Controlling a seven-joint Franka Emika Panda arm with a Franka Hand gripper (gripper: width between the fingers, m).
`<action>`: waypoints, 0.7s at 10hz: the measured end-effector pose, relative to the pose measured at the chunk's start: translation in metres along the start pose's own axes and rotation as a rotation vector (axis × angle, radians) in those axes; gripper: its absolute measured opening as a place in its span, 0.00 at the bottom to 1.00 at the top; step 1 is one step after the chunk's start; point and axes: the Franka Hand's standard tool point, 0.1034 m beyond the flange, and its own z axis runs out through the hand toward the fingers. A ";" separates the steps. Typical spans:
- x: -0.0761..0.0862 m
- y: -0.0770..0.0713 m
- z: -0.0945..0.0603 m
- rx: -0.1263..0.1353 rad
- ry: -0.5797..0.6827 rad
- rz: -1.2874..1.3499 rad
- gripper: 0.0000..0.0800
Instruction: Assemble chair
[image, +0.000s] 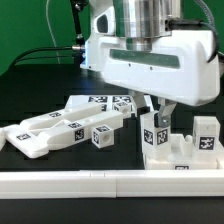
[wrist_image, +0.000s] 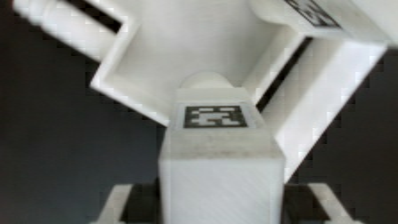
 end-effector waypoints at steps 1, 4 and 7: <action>0.000 -0.002 0.001 0.023 -0.018 0.178 0.35; 0.002 -0.004 0.000 0.043 -0.023 0.196 0.43; -0.004 -0.006 -0.003 -0.015 -0.012 -0.226 0.65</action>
Offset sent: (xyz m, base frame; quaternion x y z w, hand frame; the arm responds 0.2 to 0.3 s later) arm 0.0000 0.0000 0.0000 0.0000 0.0000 -0.0650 0.9979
